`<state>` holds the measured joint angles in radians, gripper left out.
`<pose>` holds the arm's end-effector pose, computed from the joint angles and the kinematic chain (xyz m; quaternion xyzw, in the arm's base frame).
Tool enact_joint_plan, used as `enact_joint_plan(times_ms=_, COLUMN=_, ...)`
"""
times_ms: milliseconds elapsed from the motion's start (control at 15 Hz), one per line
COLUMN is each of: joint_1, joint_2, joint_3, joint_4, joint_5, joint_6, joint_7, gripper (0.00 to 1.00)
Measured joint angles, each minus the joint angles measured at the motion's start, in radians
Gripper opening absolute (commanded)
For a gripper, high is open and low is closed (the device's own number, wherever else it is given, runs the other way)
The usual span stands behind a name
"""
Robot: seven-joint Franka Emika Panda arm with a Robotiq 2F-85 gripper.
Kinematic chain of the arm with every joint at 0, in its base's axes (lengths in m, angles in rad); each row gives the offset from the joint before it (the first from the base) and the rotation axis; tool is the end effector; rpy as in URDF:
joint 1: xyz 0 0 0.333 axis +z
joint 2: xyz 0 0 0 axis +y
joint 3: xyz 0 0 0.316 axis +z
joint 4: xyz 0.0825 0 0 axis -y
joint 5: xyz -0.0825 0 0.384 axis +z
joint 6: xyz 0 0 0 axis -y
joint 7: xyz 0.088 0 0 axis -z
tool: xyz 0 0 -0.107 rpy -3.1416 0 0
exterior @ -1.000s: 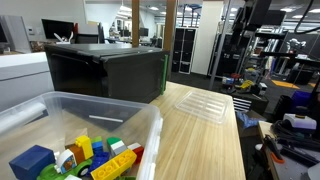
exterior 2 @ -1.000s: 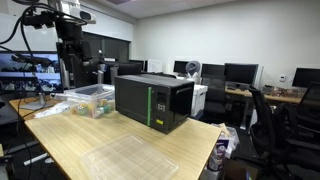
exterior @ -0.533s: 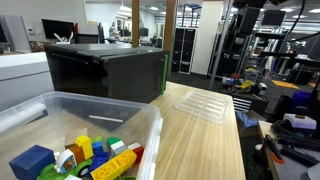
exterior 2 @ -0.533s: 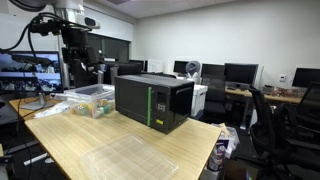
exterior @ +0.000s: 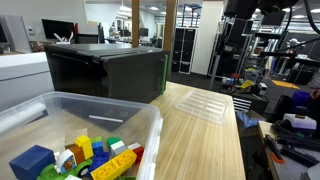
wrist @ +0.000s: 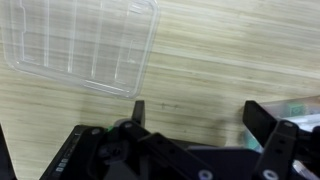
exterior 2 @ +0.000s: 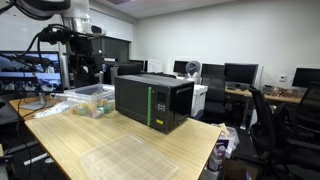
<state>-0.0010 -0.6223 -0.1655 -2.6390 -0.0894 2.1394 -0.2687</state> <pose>0.3607 -0.0644 0.4481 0.9946 0.0852 0.0596 0.0030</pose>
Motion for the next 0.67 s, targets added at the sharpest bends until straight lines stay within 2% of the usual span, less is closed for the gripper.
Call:
enact_joint_plan(times_ms=533, joint_1=-0.001, joint_2=0.100, joint_3=-0.022, joint_4=-0.017, joint_5=0.007, joint_6=0.186, joint_7=0.000, gripper=1.00)
enact_joint_plan(times_ms=667, joint_1=-0.001, joint_2=0.106, joint_3=-0.023, joint_4=-0.019, joint_5=0.007, joint_6=0.200, joint_7=0.000, gripper=1.00)
